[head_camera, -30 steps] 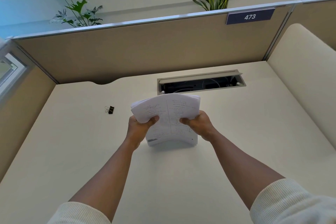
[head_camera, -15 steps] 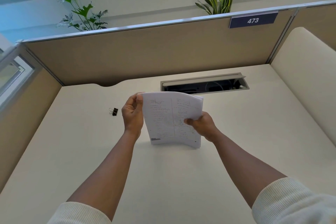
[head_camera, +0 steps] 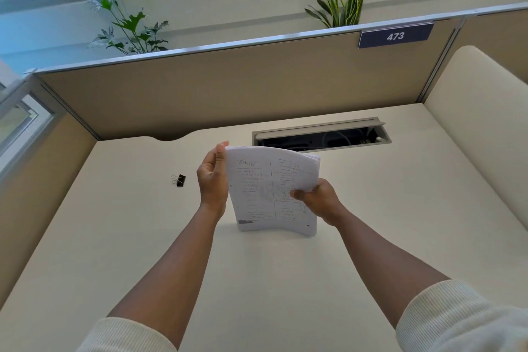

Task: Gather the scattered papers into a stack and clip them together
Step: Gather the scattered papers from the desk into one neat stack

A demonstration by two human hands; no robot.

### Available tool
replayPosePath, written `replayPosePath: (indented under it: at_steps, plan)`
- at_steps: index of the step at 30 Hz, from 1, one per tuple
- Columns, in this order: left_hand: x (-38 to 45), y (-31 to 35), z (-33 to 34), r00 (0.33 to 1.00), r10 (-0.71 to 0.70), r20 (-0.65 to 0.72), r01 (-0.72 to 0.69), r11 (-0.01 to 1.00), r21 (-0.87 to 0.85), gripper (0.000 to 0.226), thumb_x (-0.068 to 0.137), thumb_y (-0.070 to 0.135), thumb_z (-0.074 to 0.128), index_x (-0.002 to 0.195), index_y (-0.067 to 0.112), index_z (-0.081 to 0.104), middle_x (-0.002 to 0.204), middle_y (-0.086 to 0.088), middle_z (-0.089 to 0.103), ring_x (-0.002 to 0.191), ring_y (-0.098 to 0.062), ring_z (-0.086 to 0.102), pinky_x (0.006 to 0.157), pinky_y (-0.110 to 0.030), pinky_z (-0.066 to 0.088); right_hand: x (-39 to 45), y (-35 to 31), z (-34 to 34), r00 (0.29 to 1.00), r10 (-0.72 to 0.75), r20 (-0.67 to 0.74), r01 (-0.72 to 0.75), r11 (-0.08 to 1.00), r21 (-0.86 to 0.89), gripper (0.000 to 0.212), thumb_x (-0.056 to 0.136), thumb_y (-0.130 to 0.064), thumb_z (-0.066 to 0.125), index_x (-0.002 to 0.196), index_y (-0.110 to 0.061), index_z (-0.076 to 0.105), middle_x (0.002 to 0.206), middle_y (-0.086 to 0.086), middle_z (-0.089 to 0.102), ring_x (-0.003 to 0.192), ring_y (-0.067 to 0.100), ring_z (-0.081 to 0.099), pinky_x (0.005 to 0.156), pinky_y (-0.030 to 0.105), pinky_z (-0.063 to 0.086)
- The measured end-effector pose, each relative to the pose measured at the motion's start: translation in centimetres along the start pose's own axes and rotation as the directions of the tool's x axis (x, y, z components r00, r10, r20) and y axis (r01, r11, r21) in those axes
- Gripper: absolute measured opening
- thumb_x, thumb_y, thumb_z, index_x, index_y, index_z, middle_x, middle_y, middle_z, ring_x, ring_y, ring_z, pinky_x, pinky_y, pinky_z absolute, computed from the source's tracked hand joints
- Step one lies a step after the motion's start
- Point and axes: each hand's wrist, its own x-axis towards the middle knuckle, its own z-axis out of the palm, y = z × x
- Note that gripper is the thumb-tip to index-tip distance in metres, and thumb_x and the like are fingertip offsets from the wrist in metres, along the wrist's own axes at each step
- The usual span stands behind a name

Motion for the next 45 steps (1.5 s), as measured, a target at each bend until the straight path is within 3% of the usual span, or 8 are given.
replayPosePath:
  at_steps: [4,10,16,23,29,33,40,45]
  plan:
    - [0.2,0.1,1.1,0.999,-0.033,-0.028,0.035,0.996,0.087,0.041,0.090,0.062,0.054,0.095,0.023,0.062,0.078,0.004,0.061,0.067,-0.006,0.062,0.053,-0.022,0.047,-0.1,0.1,0.1,1.000,-0.012,0.017,0.012,1.000,-0.005,0.022,0.083,-0.008,0.071,0.105,-0.005,0.068,0.108,0.017,0.068,0.101,0.039,0.062,0.082,0.051,0.054]
    - [0.3,0.2,1.8,0.994,-0.049,-0.097,0.060,0.991,0.119,0.025,0.086,0.047,0.058,0.096,0.026,0.068,0.079,0.016,0.067,0.076,-0.009,0.065,0.054,-0.023,0.049,0.0,0.5,0.0,1.000,-0.005,0.030,0.005,1.000,0.007,0.023,0.081,-0.009,0.074,0.103,-0.011,0.068,0.104,0.007,0.068,0.096,0.026,0.062,0.075,0.037,0.055]
    - [0.4,0.7,2.1,0.990,-0.047,-0.133,0.061,0.992,0.107,0.024,0.089,0.037,0.048,0.095,0.031,0.070,0.079,0.011,0.069,0.073,-0.009,0.064,0.054,-0.026,0.046,0.1,0.8,0.0,1.000,-0.003,0.025,0.003,1.000,0.003,0.022,0.079,-0.010,0.075,0.100,-0.011,0.069,0.105,0.009,0.069,0.099,0.028,0.064,0.080,0.042,0.055]
    - [0.3,0.3,1.8,0.997,0.001,-0.081,0.010,0.991,0.137,0.040,0.100,0.050,0.034,0.107,0.028,0.066,0.085,0.002,0.066,0.074,-0.010,0.062,0.052,-0.020,0.048,0.2,0.9,-0.1,0.999,-0.014,0.031,0.014,1.000,-0.014,0.027,0.080,-0.011,0.074,0.107,-0.007,0.068,0.107,0.011,0.069,0.100,0.031,0.063,0.082,0.047,0.056]
    - [0.2,-1.0,0.5,0.997,0.061,0.055,-0.068,0.990,0.122,0.040,0.108,0.035,0.025,0.125,0.021,0.058,0.101,0.007,0.063,0.077,0.009,0.061,0.058,-0.010,0.048,0.3,1.0,0.0,0.999,-0.012,0.031,0.012,1.000,-0.006,0.026,0.081,-0.010,0.074,0.106,-0.007,0.068,0.107,0.012,0.069,0.101,0.033,0.063,0.084,0.051,0.055]
    - [-0.2,-2.2,-0.3,0.993,0.042,0.110,-0.063,0.980,0.189,0.032,0.108,0.031,0.028,0.114,0.016,0.056,0.093,0.005,0.062,0.075,0.007,0.059,0.061,-0.015,0.049,0.4,1.1,-0.1,0.999,-0.010,0.038,0.010,1.000,0.003,0.025,0.080,-0.010,0.074,0.104,-0.008,0.069,0.106,0.011,0.069,0.099,0.032,0.064,0.083,0.049,0.055]
    - [0.0,-3.1,-1.3,0.996,0.088,0.031,-0.094,0.952,0.290,0.035,0.106,0.035,0.035,0.083,0.015,0.051,0.064,0.017,0.053,0.058,0.004,0.051,0.050,-0.012,0.040,0.7,0.8,-0.6,0.991,-0.014,0.130,0.009,0.999,0.045,0.024,0.076,-0.006,0.077,0.098,-0.013,0.071,0.103,0.003,0.072,0.097,0.023,0.066,0.074,0.033,0.055]
    - [0.2,-3.0,-2.3,0.998,0.057,0.008,-0.057,0.963,0.262,0.035,0.103,0.037,0.048,0.071,0.027,0.057,0.067,0.008,0.055,0.059,-0.006,0.049,0.053,-0.023,0.039,0.9,0.9,-0.7,0.969,0.031,0.245,-0.048,0.997,0.065,0.031,0.072,-0.003,0.078,0.100,-0.015,0.071,0.102,0.001,0.074,0.097,0.022,0.069,0.084,0.042,0.057]
